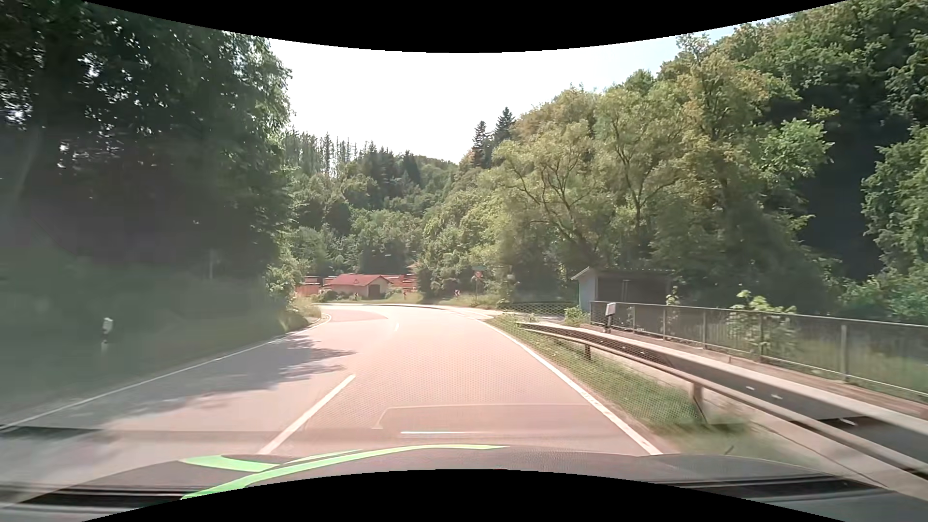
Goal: Follow the waypoints while adhering to traffic rules and regulations
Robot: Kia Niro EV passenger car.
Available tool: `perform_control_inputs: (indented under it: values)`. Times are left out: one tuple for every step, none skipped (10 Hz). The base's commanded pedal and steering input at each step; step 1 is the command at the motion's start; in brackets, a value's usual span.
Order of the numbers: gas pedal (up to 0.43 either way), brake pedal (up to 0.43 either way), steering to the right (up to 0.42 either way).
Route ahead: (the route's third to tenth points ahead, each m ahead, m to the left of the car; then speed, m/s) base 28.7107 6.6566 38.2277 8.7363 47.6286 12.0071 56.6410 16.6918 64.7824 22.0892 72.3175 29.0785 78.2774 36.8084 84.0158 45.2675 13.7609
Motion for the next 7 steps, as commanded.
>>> perform_control_inputs:
  values:
    - [0.0,0.183,-0.015]
    - [0.0,0.183,-0.018]
    - [0.0,0.189,-0.022]
    - [0.0,0.189,-0.025]
    - [0.0,0.195,-0.026]
    - [0.0,0.195,-0.028]
    - [0.0,0.195,-0.031]
